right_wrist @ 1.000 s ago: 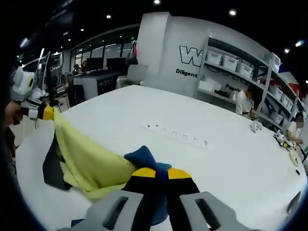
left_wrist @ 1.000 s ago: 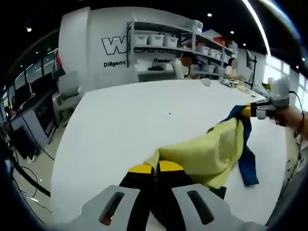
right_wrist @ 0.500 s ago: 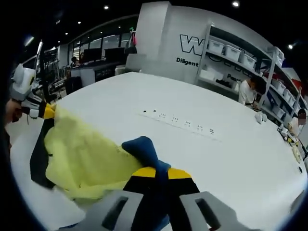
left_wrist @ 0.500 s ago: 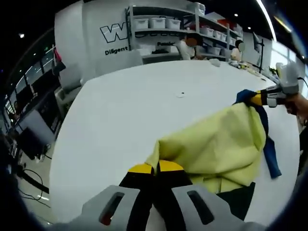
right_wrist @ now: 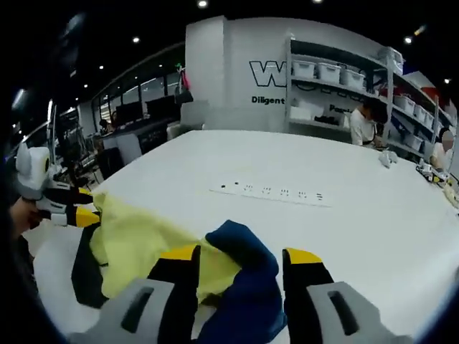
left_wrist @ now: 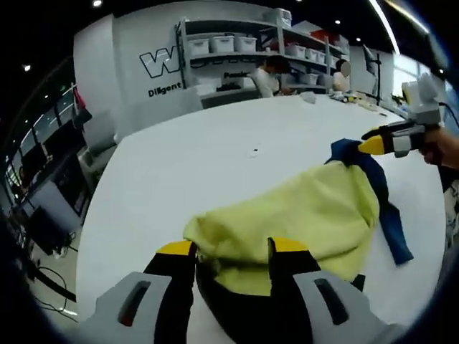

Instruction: Fold the garment on the visible template until the final outline fits inside the template.

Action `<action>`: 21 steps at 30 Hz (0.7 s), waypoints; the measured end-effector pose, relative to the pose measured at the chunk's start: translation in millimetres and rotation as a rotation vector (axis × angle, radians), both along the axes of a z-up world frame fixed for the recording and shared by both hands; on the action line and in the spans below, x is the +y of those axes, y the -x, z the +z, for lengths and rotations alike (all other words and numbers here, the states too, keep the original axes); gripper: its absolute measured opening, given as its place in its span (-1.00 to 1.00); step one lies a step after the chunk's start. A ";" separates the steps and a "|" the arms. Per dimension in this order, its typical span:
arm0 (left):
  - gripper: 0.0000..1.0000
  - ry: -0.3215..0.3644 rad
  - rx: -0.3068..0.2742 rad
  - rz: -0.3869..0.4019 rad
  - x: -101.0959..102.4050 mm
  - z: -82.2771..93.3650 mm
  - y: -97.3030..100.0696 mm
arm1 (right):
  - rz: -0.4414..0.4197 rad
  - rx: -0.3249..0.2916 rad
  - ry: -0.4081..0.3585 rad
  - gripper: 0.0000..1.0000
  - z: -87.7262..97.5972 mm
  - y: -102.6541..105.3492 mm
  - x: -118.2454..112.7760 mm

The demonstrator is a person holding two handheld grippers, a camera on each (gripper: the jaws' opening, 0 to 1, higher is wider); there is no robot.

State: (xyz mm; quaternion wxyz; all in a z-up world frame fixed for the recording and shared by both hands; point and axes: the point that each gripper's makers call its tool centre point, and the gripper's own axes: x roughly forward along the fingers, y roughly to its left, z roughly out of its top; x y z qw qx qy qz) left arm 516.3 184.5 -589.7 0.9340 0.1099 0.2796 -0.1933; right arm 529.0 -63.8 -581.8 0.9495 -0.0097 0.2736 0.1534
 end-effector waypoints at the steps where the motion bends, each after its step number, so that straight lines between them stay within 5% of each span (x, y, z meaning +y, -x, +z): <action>1: -0.01 0.001 0.002 -0.011 -4.9 1.3 4.4 | 0.001 0.012 -0.014 0.01 -0.4 5.6 4.4; 9: 0.07 0.034 0.038 -0.058 -30.4 -6.3 28.9 | 0.057 0.069 -0.035 0.14 -14.3 37.3 34.3; 21: 0.11 0.060 0.068 -0.159 -69.4 -32.2 61.3 | 0.089 0.180 -0.098 -0.01 -43.5 68.7 68.4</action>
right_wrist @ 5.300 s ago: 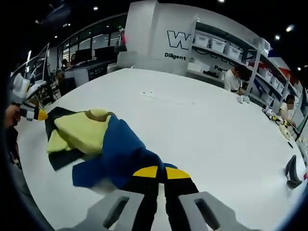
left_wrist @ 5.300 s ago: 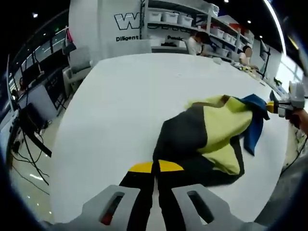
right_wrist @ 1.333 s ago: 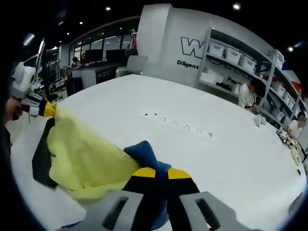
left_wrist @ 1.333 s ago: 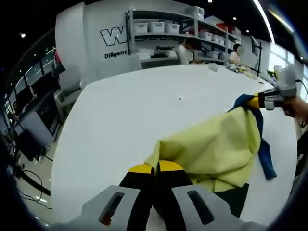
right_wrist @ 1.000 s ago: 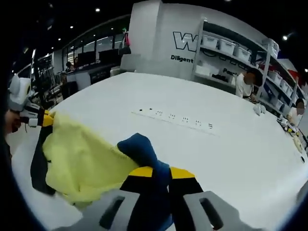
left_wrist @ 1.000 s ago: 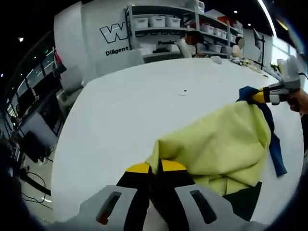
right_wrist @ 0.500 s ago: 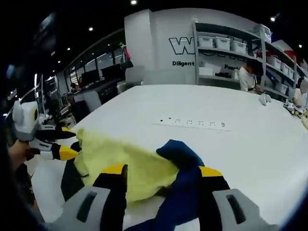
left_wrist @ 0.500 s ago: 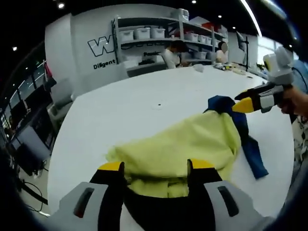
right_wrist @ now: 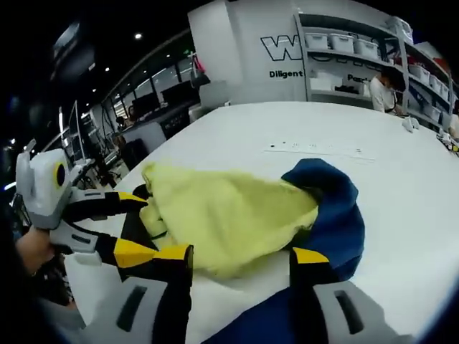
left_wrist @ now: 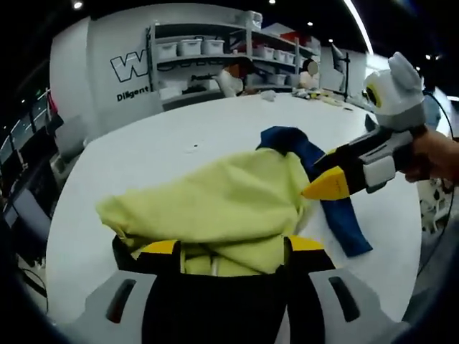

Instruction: Fold the garment on the visible template until the final outline fits inside the template.

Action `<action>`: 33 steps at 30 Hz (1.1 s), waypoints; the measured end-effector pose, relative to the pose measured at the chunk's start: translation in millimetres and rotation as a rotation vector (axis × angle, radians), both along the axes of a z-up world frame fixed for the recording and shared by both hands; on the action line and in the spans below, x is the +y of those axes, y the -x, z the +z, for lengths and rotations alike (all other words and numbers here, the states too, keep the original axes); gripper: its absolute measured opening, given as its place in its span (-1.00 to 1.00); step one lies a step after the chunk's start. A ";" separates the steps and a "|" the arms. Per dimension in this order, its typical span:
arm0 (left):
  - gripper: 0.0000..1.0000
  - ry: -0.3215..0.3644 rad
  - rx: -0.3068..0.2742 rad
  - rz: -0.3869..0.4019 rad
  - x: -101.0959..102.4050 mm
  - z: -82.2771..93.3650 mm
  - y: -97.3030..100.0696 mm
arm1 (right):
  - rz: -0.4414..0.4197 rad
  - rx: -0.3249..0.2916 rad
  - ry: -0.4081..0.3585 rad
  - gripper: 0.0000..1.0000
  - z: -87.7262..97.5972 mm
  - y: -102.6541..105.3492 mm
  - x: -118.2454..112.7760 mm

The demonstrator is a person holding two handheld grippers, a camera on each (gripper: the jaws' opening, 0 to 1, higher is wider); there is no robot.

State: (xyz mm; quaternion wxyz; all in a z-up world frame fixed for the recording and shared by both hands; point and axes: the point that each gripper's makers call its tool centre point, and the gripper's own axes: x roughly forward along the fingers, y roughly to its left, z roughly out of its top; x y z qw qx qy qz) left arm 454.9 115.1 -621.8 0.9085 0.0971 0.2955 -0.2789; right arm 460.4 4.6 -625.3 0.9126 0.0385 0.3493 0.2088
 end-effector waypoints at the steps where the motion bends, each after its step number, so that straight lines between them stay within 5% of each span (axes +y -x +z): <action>1: 0.12 0.002 0.004 -0.004 -2.6 -2.0 1.3 | -0.004 0.010 0.002 -0.04 -3.0 1.7 1.2; 9: -0.02 -0.036 0.078 -0.031 -18.5 -32.3 13.6 | -0.038 0.051 -0.005 -0.55 -26.0 7.3 7.5; 15: -0.47 -0.047 0.099 -0.001 -15.1 -40.1 5.8 | -0.050 0.048 -0.007 -0.87 -27.5 4.2 7.8; 22: -0.94 -0.016 0.102 -0.003 -12.4 -33.2 3.2 | -0.023 0.042 -0.010 -1.00 -21.8 5.8 9.2; 33: -0.95 0.066 0.042 0.014 -0.6 16.4 2.5 | 0.003 -0.073 -0.014 -1.00 31.0 6.7 -2.7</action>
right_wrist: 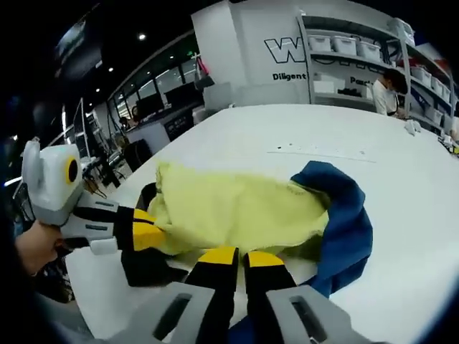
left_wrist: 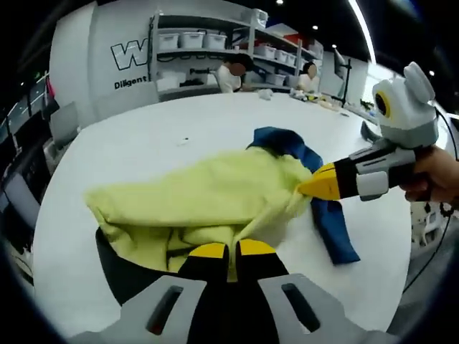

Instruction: Fold the garment on the visible template until the final outline fits inside the template.

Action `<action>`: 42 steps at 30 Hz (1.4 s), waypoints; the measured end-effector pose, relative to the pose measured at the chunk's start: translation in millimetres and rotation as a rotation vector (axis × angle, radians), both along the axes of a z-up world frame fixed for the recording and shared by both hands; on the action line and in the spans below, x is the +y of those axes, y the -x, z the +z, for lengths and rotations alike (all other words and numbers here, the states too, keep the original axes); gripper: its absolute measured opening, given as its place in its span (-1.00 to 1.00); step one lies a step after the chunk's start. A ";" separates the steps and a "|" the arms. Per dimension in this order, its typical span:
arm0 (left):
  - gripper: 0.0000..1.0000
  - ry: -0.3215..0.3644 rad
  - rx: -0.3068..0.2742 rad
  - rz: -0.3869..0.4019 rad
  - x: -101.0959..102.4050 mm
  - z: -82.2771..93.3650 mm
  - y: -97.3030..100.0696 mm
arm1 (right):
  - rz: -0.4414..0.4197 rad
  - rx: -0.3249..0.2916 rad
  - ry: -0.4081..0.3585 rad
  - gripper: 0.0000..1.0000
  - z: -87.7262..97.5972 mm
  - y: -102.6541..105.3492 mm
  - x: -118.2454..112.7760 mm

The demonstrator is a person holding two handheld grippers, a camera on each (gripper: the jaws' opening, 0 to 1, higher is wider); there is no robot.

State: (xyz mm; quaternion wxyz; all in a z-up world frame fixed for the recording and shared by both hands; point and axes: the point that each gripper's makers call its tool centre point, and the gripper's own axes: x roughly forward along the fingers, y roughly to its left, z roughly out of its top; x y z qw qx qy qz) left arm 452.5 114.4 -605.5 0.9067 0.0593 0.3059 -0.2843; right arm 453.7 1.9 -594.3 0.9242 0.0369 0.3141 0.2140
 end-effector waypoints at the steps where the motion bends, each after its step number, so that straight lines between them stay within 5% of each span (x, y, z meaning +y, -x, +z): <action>1: -0.95 0.011 -0.004 0.004 2.1 6.9 0.5 | 0.000 -0.001 -0.003 -1.00 2.1 0.4 -0.4; 13: -0.95 0.048 -0.056 -0.049 12.0 68.9 26.2 | 0.029 -0.060 -0.078 -1.00 64.6 25.4 -16.6; 22: -0.95 0.093 -0.010 -0.111 11.4 98.3 64.5 | 0.119 -0.054 -0.123 -1.00 94.2 61.7 -13.9; 33: -0.95 0.066 0.061 -0.199 -2.0 92.2 127.7 | 0.202 -0.011 -0.088 -1.00 94.4 103.1 -18.6; 42: -0.95 0.075 0.190 -0.229 -17.2 54.0 163.1 | 0.192 0.143 -0.030 -1.00 44.7 128.3 -28.8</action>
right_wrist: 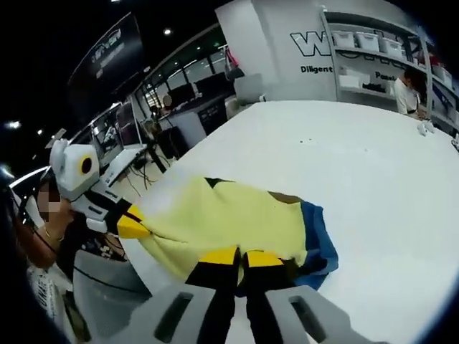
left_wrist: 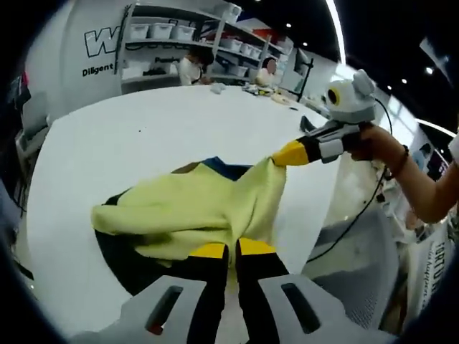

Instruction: Fold the garment on the visible template until the final outline fits inside the template.

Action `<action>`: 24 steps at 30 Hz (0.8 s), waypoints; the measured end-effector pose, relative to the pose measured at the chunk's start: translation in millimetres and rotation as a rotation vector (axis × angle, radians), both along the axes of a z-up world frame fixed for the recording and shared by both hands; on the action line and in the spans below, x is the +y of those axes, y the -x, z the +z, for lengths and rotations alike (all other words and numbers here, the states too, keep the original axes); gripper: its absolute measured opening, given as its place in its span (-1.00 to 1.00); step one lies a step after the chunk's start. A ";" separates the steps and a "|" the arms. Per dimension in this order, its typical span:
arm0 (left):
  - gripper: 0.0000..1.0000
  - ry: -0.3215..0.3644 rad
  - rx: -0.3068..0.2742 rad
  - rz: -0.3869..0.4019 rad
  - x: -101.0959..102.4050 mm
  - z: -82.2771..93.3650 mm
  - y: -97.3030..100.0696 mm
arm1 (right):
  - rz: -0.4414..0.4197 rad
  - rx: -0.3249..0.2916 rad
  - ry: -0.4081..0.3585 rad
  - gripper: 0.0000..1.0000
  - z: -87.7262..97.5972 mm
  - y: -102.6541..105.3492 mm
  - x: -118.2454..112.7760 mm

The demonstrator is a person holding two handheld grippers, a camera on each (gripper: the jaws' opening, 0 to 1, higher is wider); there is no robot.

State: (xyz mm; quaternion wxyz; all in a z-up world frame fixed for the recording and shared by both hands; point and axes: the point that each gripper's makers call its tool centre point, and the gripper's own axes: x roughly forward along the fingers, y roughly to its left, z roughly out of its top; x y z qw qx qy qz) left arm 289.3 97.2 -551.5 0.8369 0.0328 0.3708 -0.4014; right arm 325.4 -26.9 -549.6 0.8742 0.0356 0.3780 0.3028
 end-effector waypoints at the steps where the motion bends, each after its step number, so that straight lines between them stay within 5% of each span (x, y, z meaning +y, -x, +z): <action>1: -0.95 0.002 0.018 0.005 -1.7 -4.9 3.6 | -0.002 -0.003 0.001 -1.00 -2.8 0.1 -0.4; 4: -0.95 0.021 0.085 0.009 -7.1 -17.9 14.2 | -0.025 0.030 0.004 -1.00 -15.2 0.8 -4.8; 10: -0.94 0.001 0.109 0.011 -15.6 -45.3 22.1 | -0.072 0.052 0.015 -1.00 -41.3 -4.9 -9.1; 17: -0.78 -0.092 0.040 -0.016 -11.6 -63.8 24.7 | -0.069 0.084 0.132 -1.00 -70.5 -2.4 -14.7; 20: -0.46 -0.084 -0.011 0.054 1.6 -52.3 14.7 | -0.076 0.083 0.144 -1.00 -70.7 -2.6 -17.6; 24: -0.42 -0.119 -0.064 0.162 34.5 -43.2 -0.2 | -0.077 0.078 0.150 -1.00 -67.3 -3.7 -18.9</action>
